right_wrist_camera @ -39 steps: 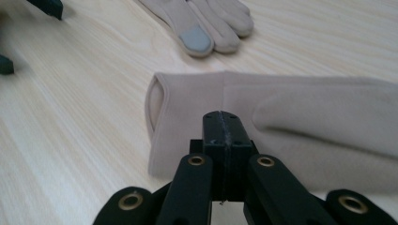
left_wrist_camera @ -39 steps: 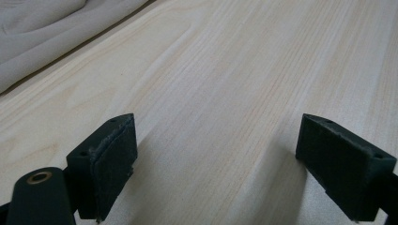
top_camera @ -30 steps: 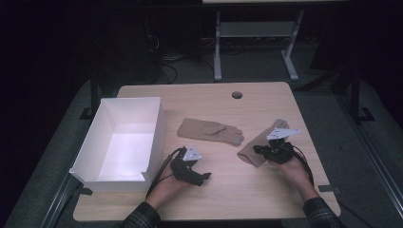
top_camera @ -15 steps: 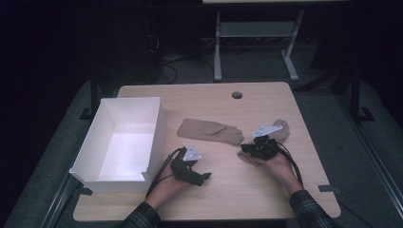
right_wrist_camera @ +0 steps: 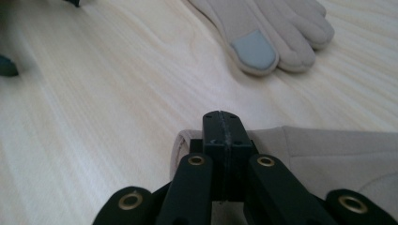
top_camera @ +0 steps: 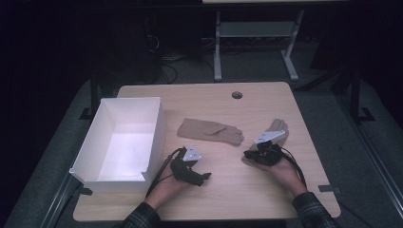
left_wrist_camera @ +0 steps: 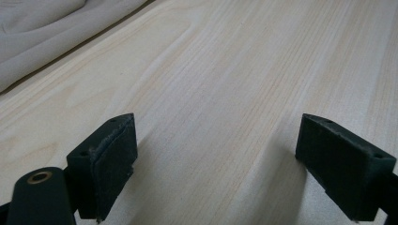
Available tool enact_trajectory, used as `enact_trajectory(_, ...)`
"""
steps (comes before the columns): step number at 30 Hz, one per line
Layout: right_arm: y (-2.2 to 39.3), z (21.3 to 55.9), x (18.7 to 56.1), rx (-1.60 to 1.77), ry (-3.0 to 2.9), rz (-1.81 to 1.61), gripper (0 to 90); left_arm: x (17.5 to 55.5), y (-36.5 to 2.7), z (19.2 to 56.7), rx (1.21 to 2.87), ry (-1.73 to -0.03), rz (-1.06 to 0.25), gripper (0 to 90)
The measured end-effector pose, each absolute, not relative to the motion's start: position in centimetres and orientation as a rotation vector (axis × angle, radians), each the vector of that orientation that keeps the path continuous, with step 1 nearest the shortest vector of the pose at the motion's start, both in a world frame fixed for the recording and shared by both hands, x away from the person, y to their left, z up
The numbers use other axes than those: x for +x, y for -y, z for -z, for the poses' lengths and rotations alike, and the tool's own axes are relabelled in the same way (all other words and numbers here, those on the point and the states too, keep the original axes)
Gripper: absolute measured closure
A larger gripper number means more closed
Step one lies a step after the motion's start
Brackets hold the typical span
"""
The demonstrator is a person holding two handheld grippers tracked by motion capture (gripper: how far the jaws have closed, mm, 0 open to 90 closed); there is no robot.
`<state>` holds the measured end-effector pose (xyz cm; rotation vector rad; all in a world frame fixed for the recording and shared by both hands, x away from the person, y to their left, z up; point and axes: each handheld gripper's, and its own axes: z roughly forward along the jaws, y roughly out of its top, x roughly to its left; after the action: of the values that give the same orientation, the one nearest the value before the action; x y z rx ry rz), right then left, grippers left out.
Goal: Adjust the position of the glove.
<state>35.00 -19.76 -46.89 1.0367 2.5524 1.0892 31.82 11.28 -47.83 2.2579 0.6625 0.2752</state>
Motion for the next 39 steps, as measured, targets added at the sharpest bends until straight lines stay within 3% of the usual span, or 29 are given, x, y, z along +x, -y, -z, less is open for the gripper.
enact_trajectory(29,24.6,46.5,29.2,1.065,-2.582,-1.054,89.9,31.7,-11.3,47.8,2.252,-0.674,-0.275,12.3)
enact_trajectory(39,25.9,45.4,30.6,1.084,-2.487,-1.097,89.9,31.7,-11.3,47.8,2.26,-0.663,-0.281,12.3)
